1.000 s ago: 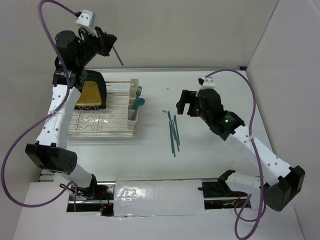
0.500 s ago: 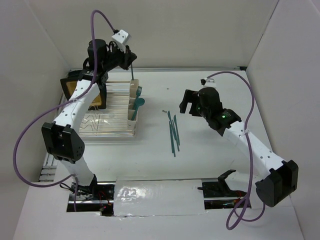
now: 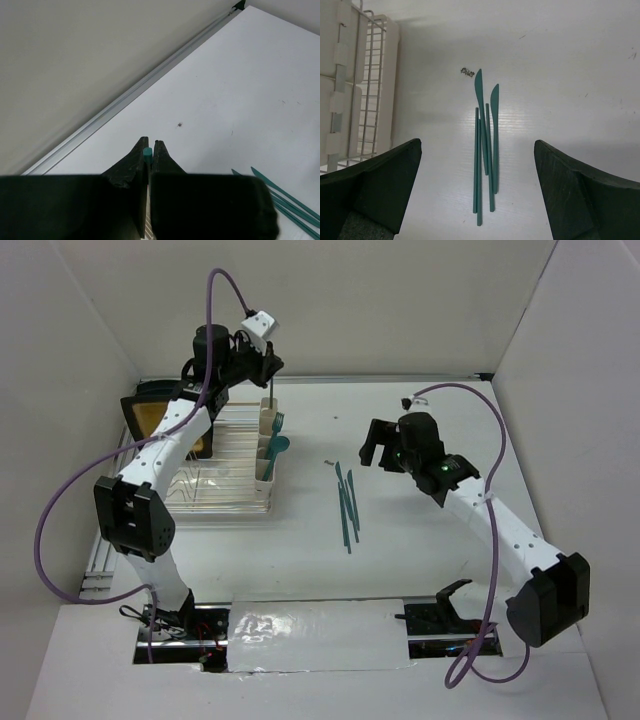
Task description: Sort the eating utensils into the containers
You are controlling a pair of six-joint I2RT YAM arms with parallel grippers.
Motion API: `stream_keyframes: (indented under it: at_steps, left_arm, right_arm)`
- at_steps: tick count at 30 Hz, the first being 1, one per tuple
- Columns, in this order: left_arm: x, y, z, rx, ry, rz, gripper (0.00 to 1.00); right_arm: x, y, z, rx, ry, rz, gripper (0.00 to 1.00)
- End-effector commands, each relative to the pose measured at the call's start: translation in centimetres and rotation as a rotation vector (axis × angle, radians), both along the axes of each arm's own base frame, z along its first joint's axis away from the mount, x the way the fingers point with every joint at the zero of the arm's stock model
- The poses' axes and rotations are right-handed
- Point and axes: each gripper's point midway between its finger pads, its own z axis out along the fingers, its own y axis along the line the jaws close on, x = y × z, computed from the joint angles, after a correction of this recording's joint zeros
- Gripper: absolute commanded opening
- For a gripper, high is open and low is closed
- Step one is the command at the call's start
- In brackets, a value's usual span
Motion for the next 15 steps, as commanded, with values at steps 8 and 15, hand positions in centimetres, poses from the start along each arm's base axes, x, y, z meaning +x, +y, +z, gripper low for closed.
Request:
stream_keyframes:
  at_steps: [8,15]
  left_arm:
    - [-2.5,0.3,1.2,-0.017,0.016,-0.013,0.00]
    - [-3.2,0.4,-0.9,-0.018,0.062,-0.013,0.00]
  right_arm:
    - [0.9,0.5,-0.5,0.036,-0.014,0.018,1.00]
    - [1.0,1.0,-1.9,0.044,0.022,0.032,1.00]
